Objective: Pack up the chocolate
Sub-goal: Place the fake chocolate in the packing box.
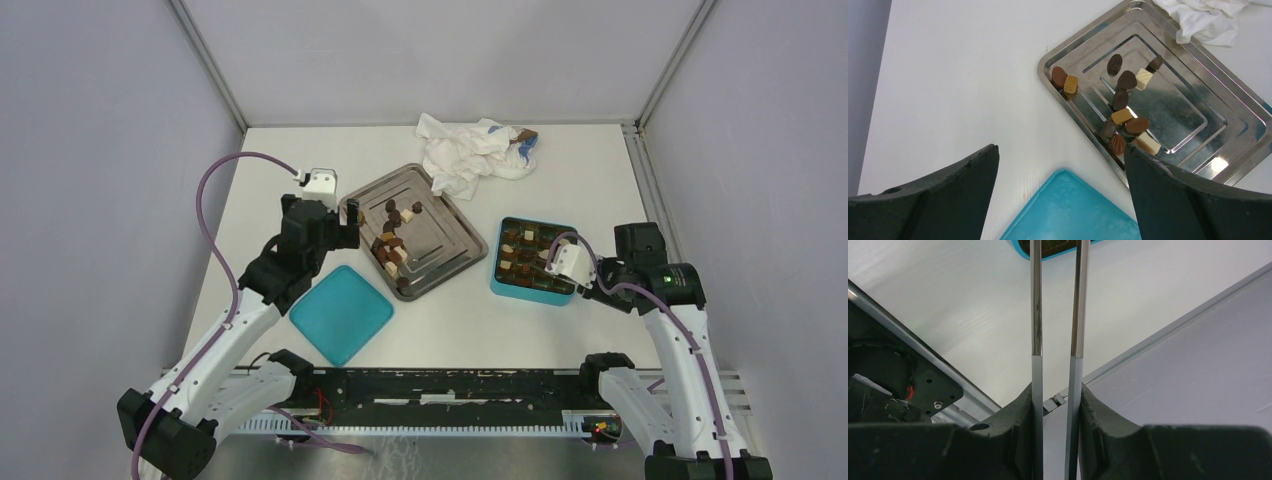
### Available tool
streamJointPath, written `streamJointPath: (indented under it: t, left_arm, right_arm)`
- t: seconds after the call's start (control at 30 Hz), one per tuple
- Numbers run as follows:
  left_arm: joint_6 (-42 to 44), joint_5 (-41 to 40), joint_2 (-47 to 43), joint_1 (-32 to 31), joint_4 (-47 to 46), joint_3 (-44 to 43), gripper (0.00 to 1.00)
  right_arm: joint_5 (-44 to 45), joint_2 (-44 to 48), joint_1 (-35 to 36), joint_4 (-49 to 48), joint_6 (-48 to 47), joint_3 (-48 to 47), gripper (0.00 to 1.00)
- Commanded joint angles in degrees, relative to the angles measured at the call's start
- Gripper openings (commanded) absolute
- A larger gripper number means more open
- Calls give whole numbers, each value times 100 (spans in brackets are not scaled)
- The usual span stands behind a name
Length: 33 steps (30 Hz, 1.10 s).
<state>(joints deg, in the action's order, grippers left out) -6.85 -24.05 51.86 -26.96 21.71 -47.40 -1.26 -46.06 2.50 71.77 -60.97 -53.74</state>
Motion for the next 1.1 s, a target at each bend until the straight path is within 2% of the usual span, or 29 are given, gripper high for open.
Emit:
streamJointPath:
  t: [0.0,0.2,0.3,0.43,0.53,0.6,0.63,0.73,0.8,0.83,0.93,1.07]
  left_arm:
    - [149,58,1,33,-194,-86,99]
    - [149,125,27,27,-194,-86,99]
    - [107,612,108,38,-214,-104,99]
    - [-624,2594,648,32,-218,-468,98]
    - [-2107,4150,1287,-12,-891,-535,89]
    - [-2944,4501,1708,-247,-1560,-384,84]
    - [-3148,4392,1838,-481,-1803,-367,84]
    - [-3277,3305,2624,-1544,-1846,-725,79]
    - [-3341,2629,3265,-1917,-1697,-1127,68]
    - [-3339,2158,3618,-2148,-1552,-1442,66]
    - [-3223,1436,4589,-2523,-1121,-2171,62]
    - [-3078,1105,5417,-2734,-898,-2933,61]
  right_arm:
    - [91,59,-22,-17,-48,54,7]
    - [208,-14,-20,-41,-38,38,8]
    - [143,-38,-21,-193,113,-239,8]
    - [-339,-237,-22,-861,735,-608,7]
    - [-712,-355,-22,-1588,1308,-537,7]
    - [-829,-410,-17,-2151,1649,-386,7]
    - [-894,-453,-24,-2393,1835,-325,7]
    - [-1175,-612,-81,-3064,2236,-185,7]
    - [-1359,-717,-139,-3339,2429,-140,7]
    - [-1460,-750,-189,-3488,2519,-117,7]
    - [-1767,-857,-365,-3791,2763,-67,7]
    - [-2220,-915,-753,-4049,2912,18,8]
